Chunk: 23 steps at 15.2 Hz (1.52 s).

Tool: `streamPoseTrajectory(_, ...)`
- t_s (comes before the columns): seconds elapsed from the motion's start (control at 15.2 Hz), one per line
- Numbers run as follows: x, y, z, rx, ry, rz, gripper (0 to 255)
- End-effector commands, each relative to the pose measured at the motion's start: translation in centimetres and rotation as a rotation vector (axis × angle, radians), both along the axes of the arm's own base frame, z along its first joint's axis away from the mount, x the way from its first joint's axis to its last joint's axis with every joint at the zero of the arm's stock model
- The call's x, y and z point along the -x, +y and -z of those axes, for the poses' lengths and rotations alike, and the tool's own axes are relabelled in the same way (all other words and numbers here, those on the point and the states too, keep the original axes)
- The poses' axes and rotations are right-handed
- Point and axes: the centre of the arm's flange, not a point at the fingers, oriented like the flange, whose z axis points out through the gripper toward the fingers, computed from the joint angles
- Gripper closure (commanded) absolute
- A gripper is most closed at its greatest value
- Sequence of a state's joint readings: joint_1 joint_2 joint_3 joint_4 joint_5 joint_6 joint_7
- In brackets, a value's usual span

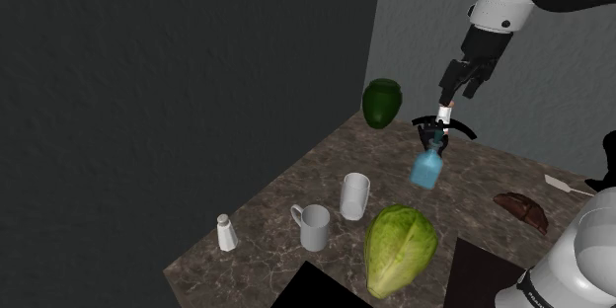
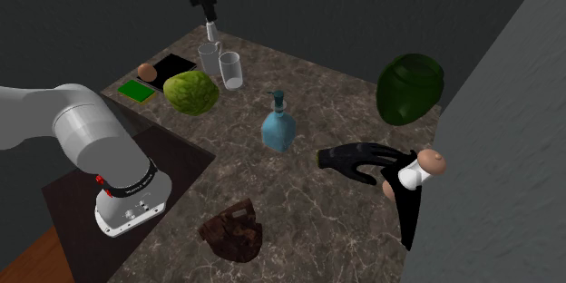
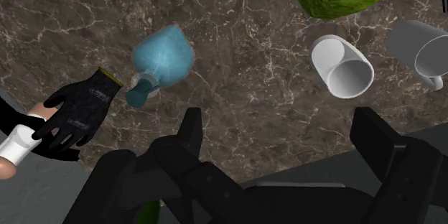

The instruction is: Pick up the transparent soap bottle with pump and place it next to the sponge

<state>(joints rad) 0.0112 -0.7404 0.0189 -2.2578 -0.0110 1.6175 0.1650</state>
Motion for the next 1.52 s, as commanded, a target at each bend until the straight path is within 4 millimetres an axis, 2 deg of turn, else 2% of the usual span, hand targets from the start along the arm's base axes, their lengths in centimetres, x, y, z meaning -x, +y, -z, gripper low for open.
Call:
streamPoseTrajectory(0.0, 0.0, 0.0, 0.0, 0.000, 0.000, 0.000, 0)
streamPoseTrajectory(1.32, -9.3, -19.5, 16.9, -0.060, 0.086, -0.001, 0)
streamPoseTrajectory(1.45, -9.3, -19.6, 17.5, -0.060, 0.086, -0.001, 0)
